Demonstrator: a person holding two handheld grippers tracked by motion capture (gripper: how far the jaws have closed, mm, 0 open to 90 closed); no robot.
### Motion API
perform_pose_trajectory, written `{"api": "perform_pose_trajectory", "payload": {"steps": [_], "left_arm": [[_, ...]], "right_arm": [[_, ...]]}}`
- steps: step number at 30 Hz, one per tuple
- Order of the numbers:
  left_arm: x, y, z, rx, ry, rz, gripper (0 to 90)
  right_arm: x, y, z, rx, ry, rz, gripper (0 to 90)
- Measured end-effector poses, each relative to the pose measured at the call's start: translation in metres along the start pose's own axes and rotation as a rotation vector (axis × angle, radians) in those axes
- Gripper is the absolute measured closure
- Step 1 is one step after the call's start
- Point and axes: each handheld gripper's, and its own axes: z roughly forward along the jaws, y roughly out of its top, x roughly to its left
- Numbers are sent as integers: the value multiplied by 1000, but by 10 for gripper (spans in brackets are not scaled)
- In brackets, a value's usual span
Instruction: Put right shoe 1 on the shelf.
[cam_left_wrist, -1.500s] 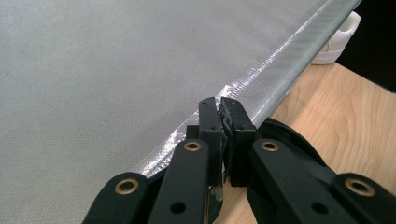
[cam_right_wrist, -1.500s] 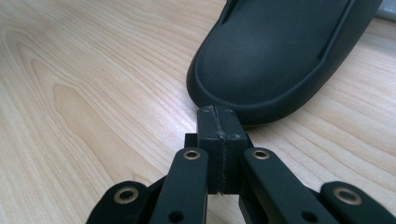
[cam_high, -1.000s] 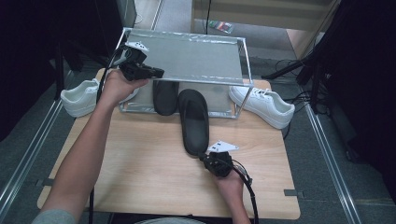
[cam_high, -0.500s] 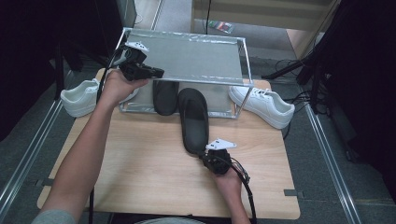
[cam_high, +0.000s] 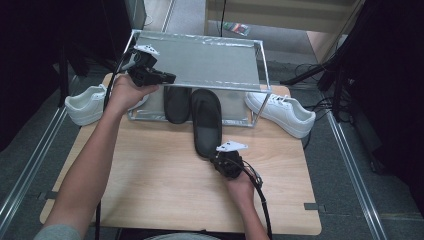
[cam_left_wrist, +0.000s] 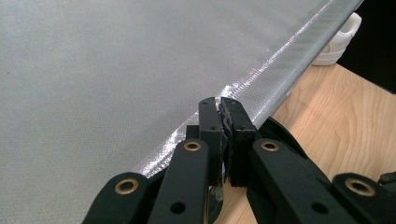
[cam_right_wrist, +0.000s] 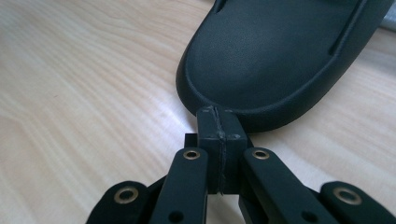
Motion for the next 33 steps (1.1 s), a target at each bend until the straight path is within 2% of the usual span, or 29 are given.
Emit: {"api": "perform_pose_trajectory", "payload": {"steps": [10,16,20,23,30,33], "left_arm": [[0,0,0,0,-5,-4,884],[1,0,0,-2,-7,-7,884],[0,0,0,0,-6,-6,884],[1,-1,0,-3,-7,-8,884],[1,-1,0,-4,-12,-12,884],[1,-1,0,-5,-12,-13,884]], "right_arm": [[-6,15,8,-22,-16,18,900],[-4,26,7,-56,-14,5,900],[-2,30,12,-48,-23,-6,900],[-3,32,14,-64,-32,-4,900],[-12,39,20,-62,-46,-5,900],[-18,45,21,-75,-39,17,900]]}}
